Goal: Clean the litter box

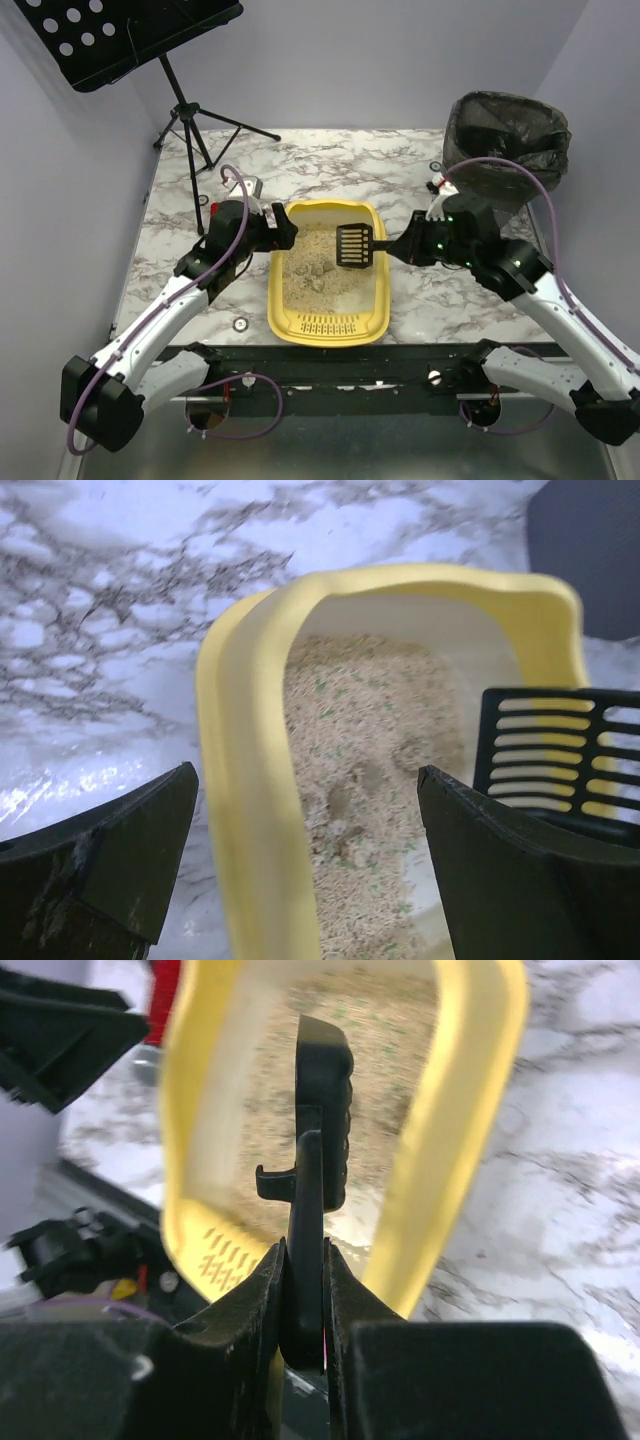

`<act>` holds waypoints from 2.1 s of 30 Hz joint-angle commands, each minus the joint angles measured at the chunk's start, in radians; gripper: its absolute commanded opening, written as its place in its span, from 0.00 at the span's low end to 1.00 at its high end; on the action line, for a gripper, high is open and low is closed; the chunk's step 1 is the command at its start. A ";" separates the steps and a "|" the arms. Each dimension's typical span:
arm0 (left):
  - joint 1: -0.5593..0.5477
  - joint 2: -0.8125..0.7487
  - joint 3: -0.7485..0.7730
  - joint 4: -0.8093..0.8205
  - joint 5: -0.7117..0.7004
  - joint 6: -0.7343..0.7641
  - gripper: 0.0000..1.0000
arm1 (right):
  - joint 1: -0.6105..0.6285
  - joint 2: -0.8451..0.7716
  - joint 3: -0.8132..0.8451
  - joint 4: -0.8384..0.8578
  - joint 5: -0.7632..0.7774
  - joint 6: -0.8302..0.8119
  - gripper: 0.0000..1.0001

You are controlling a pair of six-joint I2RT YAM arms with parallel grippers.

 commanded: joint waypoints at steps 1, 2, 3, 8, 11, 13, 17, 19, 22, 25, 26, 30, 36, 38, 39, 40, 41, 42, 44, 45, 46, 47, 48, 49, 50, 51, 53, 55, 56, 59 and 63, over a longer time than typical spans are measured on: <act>-0.002 0.095 -0.013 -0.080 -0.132 0.018 0.99 | 0.056 0.137 0.103 -0.182 0.246 0.023 0.01; -0.003 0.109 -0.014 -0.079 -0.142 0.016 0.99 | 0.076 0.185 0.120 -0.186 0.277 0.026 0.01; -0.003 0.133 -0.019 -0.070 -0.150 0.013 0.99 | 0.126 0.214 0.163 -0.192 0.318 0.029 0.01; -0.002 0.180 -0.043 -0.007 -0.054 -0.024 0.99 | 0.243 0.380 0.347 -0.362 0.635 0.075 0.01; -0.004 0.190 -0.072 0.030 -0.021 -0.045 0.99 | 0.286 0.467 0.442 -0.458 0.746 0.093 0.01; -0.003 0.198 -0.086 0.032 -0.026 -0.056 0.98 | 0.318 0.545 0.484 -0.509 0.816 0.110 0.01; -0.011 0.203 -0.112 0.047 -0.004 -0.070 0.84 | 0.337 0.661 0.550 -0.597 0.823 0.142 0.01; -0.034 0.213 -0.117 0.027 -0.023 -0.090 0.72 | 0.344 0.687 0.553 -0.594 0.797 0.133 0.01; -0.083 0.223 -0.111 -0.049 -0.119 -0.142 0.45 | 0.352 0.702 0.565 -0.601 0.794 0.138 0.01; -0.129 0.211 -0.117 -0.123 -0.208 -0.214 0.40 | 0.358 0.687 0.558 -0.618 0.806 0.176 0.01; -0.149 0.204 -0.123 -0.135 -0.215 -0.240 0.33 | 0.358 0.682 0.550 -0.615 0.800 0.188 0.01; -0.250 0.168 -0.120 -0.256 -0.314 -0.383 0.31 | 0.360 0.646 0.481 -0.554 0.751 0.196 0.01; -0.374 0.157 -0.040 -0.382 -0.434 -0.508 0.33 | 0.360 0.621 0.450 -0.512 0.710 0.207 0.01; -0.401 0.167 -0.020 -0.398 -0.463 -0.535 0.34 | 0.358 0.616 0.447 -0.503 0.693 0.219 0.01; -0.417 0.172 -0.008 -0.419 -0.478 -0.548 0.34 | 0.358 0.616 0.441 -0.500 0.687 0.225 0.01; -0.434 0.186 0.000 -0.431 -0.489 -0.573 0.34 | 0.358 0.616 0.444 -0.499 0.671 0.228 0.01; -0.442 0.190 0.006 -0.436 -0.495 -0.578 0.34 | 0.358 0.615 0.441 -0.491 0.661 0.239 0.01; -0.445 0.195 0.013 -0.444 -0.500 -0.579 0.34 | 0.358 0.615 0.438 -0.485 0.653 0.247 0.01; -0.453 0.206 0.024 -0.448 -0.503 -0.585 0.34 | 0.357 0.606 0.429 -0.457 0.618 0.254 0.01; -0.454 0.209 0.032 -0.456 -0.503 -0.585 0.37 | 0.356 0.593 0.424 -0.451 0.607 0.256 0.01; -0.458 0.204 0.036 -0.458 -0.504 -0.582 0.37 | 0.358 0.586 0.418 -0.448 0.587 0.256 0.01; -0.462 0.203 0.039 -0.455 -0.509 -0.578 0.38 | 0.357 0.580 0.412 -0.445 0.582 0.257 0.01; -0.465 0.198 0.043 -0.450 -0.509 -0.575 0.41 | 0.356 0.567 0.404 -0.445 0.576 0.260 0.01; -0.465 0.188 0.043 -0.448 -0.509 -0.572 0.43 | 0.356 0.561 0.389 -0.449 0.562 0.268 0.01; -0.470 0.183 0.041 -0.445 -0.509 -0.565 0.46 | 0.356 0.556 0.377 -0.456 0.555 0.276 0.01; -0.471 0.180 0.038 -0.439 -0.508 -0.561 0.53 | 0.352 0.550 0.368 -0.459 0.544 0.280 0.01; -0.471 0.172 0.039 -0.430 -0.500 -0.544 0.60 | 0.344 0.544 0.329 -0.460 0.538 0.306 0.01; -0.471 0.169 0.049 -0.422 -0.491 -0.516 0.66 | 0.326 0.538 0.308 -0.459 0.530 0.328 0.01; -0.473 0.164 0.050 -0.418 -0.477 -0.504 0.67 | 0.321 0.535 0.289 -0.451 0.529 0.345 0.01; -0.471 0.157 0.049 -0.393 -0.463 -0.467 0.77 | 0.297 0.504 0.251 -0.382 0.498 0.363 0.01; -0.470 0.149 0.032 -0.382 -0.465 -0.447 0.83 | 0.254 0.434 0.127 -0.227 0.385 0.376 0.01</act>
